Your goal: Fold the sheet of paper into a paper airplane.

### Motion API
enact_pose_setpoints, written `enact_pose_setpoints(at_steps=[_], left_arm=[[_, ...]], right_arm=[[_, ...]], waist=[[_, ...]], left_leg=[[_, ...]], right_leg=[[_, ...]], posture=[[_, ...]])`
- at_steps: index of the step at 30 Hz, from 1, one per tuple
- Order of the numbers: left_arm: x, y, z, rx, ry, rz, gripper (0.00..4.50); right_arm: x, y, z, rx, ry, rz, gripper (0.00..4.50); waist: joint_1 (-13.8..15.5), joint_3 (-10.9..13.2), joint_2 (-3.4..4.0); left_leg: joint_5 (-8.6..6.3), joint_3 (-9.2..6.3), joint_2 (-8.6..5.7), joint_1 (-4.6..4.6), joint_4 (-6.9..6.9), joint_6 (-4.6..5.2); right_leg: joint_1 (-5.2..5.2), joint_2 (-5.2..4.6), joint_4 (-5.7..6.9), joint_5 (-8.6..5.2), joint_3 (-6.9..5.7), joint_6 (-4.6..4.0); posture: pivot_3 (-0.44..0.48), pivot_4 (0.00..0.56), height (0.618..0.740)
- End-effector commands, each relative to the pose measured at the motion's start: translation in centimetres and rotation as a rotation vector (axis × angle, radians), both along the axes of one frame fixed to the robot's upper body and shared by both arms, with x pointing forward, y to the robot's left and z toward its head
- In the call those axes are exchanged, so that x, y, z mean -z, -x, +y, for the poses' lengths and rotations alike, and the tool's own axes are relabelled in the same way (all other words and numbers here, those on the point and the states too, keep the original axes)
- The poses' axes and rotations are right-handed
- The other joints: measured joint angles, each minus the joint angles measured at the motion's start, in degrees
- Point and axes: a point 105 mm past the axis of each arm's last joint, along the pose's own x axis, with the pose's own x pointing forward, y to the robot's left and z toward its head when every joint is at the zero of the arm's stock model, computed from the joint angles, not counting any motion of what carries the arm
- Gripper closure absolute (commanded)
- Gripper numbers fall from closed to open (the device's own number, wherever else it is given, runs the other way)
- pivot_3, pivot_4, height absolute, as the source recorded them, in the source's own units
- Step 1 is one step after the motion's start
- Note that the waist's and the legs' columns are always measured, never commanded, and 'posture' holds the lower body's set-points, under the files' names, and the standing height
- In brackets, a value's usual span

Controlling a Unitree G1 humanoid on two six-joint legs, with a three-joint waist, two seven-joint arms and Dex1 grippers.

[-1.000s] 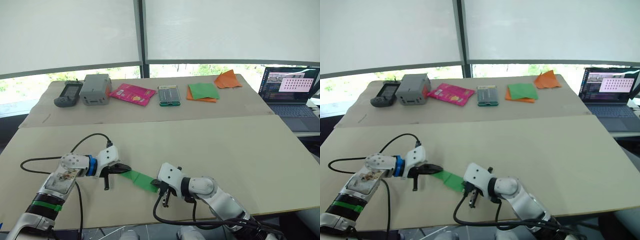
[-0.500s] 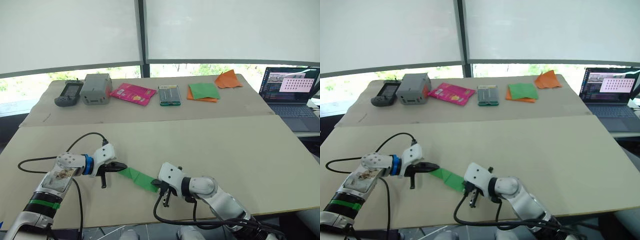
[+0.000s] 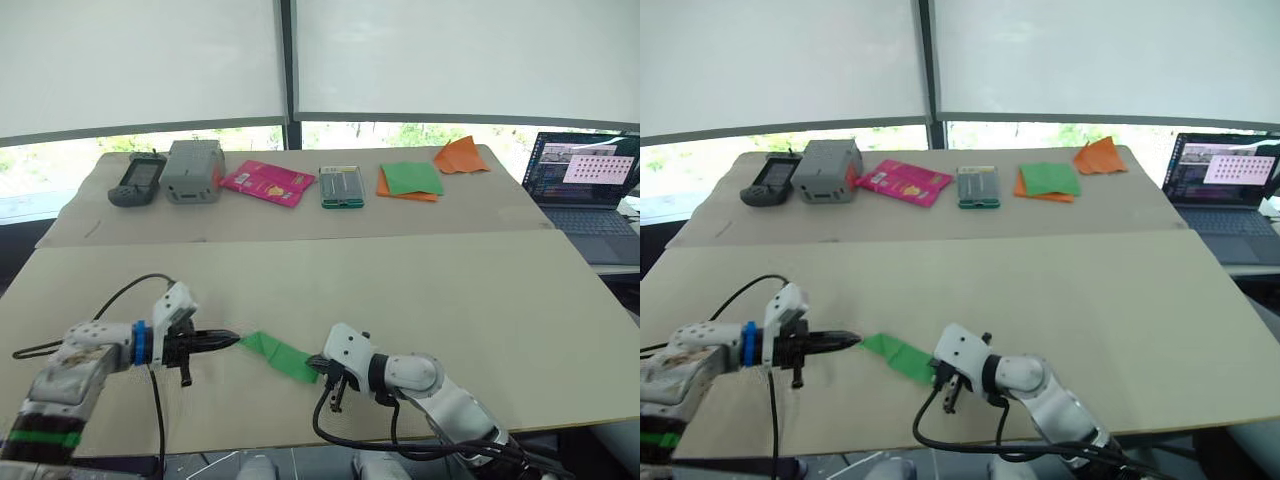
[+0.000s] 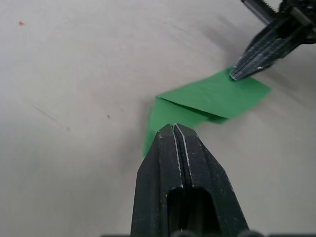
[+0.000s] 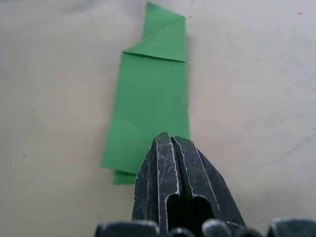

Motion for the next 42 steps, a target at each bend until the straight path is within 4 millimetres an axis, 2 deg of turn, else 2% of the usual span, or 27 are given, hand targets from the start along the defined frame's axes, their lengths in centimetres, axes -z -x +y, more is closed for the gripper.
enact_pose_setpoints(at_steps=[1,5,9,13,20,24,27,30,33,36,42], left_arm=[[-0.8,0.7,-0.6,0.01,0.018,-0.03,4.5],[-1.0,1.0,-1.3,-0.001,0.038,-0.035,4.5],[-0.7,0.9,-1.1,-0.02,0.025,-0.037,4.5],[-0.5,0.9,-1.0,-0.019,0.003,-0.044,4.5],[-0.8,0.5,-1.4,-0.004,0.009,-0.078,4.5],[-1.0,0.4,-1.0,-0.021,0.0,-0.096,4.5],[-1.2,0.5,-1.0,-0.019,0.002,-0.102,4.5],[-1.5,0.7,-1.5,-0.002,0.002,-0.117,4.5],[-1.8,1.0,-1.9,0.011,-0.002,-0.13,4.5],[-2.4,1.6,-1.8,0.026,0.003,-0.131,3.74],[-3.3,1.4,-1.7,0.026,-0.011,-0.185,1.69]], right_arm=[[-2.8,0.1,-0.4,0.0,-0.085,-0.104,3.6],[-5.1,1.1,-1.0,-0.045,-0.121,-0.256,2.17],[-5.0,3.3,-1.1,-0.176,-0.063,-0.368,0.89],[-4.9,4.3,-1.0,-0.26,-0.036,-0.467,0.89],[-4.1,4.3,0.9,-0.416,0.024,-0.586,0.89],[-4.1,4.6,1.4,-0.476,0.046,-0.653,0.89],[-3.2,4.5,1.8,-0.502,0.07,-0.62,0.89],[-2.2,3.3,1.9,-0.472,0.103,-0.571,0.89],[-2.4,2.5,2.2,-0.436,0.08,-0.555,0.89],[-3.0,1.8,2.3,-0.376,0.052,-0.549,0.83],[-4.3,0.3,2.0,-0.272,-0.018,-0.462,0.83]], waist=[[0.1,0.2,-0.06],[0.1,0.6,-0.26],[-0.1,0.7,-0.27],[-0.2,0.8,-0.37],[-0.2,0.8,-0.4],[0.0,0.8,-0.41],[-0.1,0.7,-0.44],[-0.2,0.7,-0.45],[-0.1,0.7,-0.43],[-0.1,0.7,-0.45],[0.0,0.7,-0.4]], left_leg=[[-0.09,0.0,-0.01,0.0,0.0,-0.15],[-0.2,-0.01,0.0,-0.01,-0.03,-0.34],[-0.21,0.0,-0.01,0.02,-0.04,-0.35],[-0.2,0.02,-0.01,0.05,-0.05,-0.35],[-0.2,0.01,-0.02,0.1,-0.06,-0.34],[-0.17,0.03,-0.04,0.06,-0.03,-0.31],[-0.14,0.03,-0.04,0.07,-0.03,-0.25],[-0.04,0.03,-0.03,0.1,-0.03,-0.08],[0.02,0.04,-0.03,0.09,-0.02,0.01],[0.02,0.03,-0.02,0.09,-0.03,0.02],[0.02,0.04,-0.02,0.09,-0.02,0.02]], right_leg=[[0.0,-0.02,0.0,0.0,0.0,0.0],[-0.09,-0.01,-0.02,0.0,0.0,0.0],[-0.11,-0.01,-0.08,0.0,0.0,0.0],[-0.11,-0.02,-0.09,0.0,0.0,-0.01],[-0.17,-0.01,-0.11,0.0,0.0,-0.01],[-0.15,-0.03,-0.1,0.0,0.0,-0.01],[-0.14,-0.03,-0.09,0.0,0.0,-0.02],[-0.14,-0.01,-0.04,0.01,0.0,-0.02],[-0.12,-0.03,-0.02,0.01,0.0,-0.03],[-0.12,-0.02,0.0,0.01,0.0,-0.03],[-0.1,-0.02,0.02,0.02,0.0,-0.05]], posture=[[0.0,0.15,0.74],[0.0,0.15,0.74],[0.0,0.15,0.74],[0.0,0.15,0.74],[0.0,0.15,0.74],[0.0,0.15,0.74],[0.0,0.15,0.74],[0.0,0.15,0.74],[0.0,0.15,0.74],[0.0,0.15,0.74],[0.0,0.15,0.74]])
